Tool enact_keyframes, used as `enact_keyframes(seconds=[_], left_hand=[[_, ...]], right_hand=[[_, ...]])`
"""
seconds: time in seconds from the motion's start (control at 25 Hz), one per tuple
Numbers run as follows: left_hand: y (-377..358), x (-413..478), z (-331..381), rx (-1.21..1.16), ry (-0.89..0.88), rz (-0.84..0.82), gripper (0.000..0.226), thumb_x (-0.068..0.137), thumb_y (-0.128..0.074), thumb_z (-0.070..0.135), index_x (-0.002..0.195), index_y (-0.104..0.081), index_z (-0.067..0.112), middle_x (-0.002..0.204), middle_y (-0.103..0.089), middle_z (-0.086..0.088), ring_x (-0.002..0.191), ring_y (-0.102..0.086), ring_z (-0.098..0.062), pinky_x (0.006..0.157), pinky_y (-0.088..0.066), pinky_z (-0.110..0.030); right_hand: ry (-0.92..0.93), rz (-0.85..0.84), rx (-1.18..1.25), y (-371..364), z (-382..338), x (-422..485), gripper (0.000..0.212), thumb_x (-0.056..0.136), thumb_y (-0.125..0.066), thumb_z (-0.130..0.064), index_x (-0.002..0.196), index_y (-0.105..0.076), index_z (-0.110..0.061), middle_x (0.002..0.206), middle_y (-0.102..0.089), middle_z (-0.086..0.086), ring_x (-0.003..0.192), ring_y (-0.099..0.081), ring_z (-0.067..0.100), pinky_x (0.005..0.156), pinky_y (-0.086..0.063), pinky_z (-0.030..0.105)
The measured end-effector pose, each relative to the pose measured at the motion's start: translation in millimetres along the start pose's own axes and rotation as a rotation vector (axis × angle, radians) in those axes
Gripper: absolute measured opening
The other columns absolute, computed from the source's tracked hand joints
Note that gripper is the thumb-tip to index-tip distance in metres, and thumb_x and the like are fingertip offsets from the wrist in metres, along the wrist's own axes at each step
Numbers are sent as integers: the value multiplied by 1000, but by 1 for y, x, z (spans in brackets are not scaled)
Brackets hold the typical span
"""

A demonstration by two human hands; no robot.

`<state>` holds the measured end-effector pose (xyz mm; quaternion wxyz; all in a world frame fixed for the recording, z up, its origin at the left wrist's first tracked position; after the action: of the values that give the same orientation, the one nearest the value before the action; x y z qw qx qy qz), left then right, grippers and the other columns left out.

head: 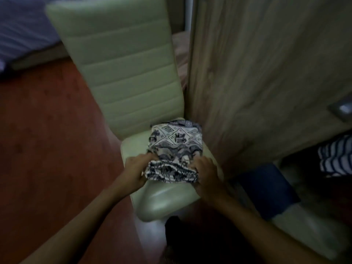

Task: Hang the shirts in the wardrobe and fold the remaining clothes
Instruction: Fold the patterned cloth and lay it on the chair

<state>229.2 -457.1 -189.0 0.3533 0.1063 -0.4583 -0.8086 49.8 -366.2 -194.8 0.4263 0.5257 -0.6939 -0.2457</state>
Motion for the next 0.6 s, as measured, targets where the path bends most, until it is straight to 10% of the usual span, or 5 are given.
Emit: enact_keyframes(seconds=[0.24, 0.44, 0.6], left_hand=[[-141, -119, -34, -162, 309, -324, 48, 75, -49, 16, 111, -37, 45, 71, -57, 9, 73, -58, -17, 66, -38, -23], [-177, -130, -50, -381, 430, -276, 40, 82, -55, 36, 118, -40, 45, 102, -67, 3, 92, -66, -17, 81, -52, -31], [-175, -94, -61, -389, 501, -175, 47, 79, -59, 47, 121, -38, 40, 87, -64, -8, 76, -63, -25, 68, -50, -34]], right_hand=[[-327, -424, 176, -111, 45, -140, 48, 70, -56, -7, 111, -54, -31, 116, -55, -6, 114, -52, 21, 90, -44, 43], [-595, -345, 396, -124, 73, -168, 35, 76, -66, -12, 110, -59, -19, 109, -65, 3, 99, -61, 22, 83, -48, 32], [-696, -300, 450, -123, 96, -137, 44, 76, -75, -10, 115, -53, -10, 104, -63, 7, 95, -61, 24, 77, -48, 31]])
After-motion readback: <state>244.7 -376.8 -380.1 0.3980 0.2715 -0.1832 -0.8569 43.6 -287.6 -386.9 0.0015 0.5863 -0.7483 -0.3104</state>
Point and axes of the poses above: each hand's wrist, its own x-axis towards the middle knuckle, its own y-axis out of the back of the hand, z = x × y, the point moved 8 cm from there along x, towards the middle knuckle
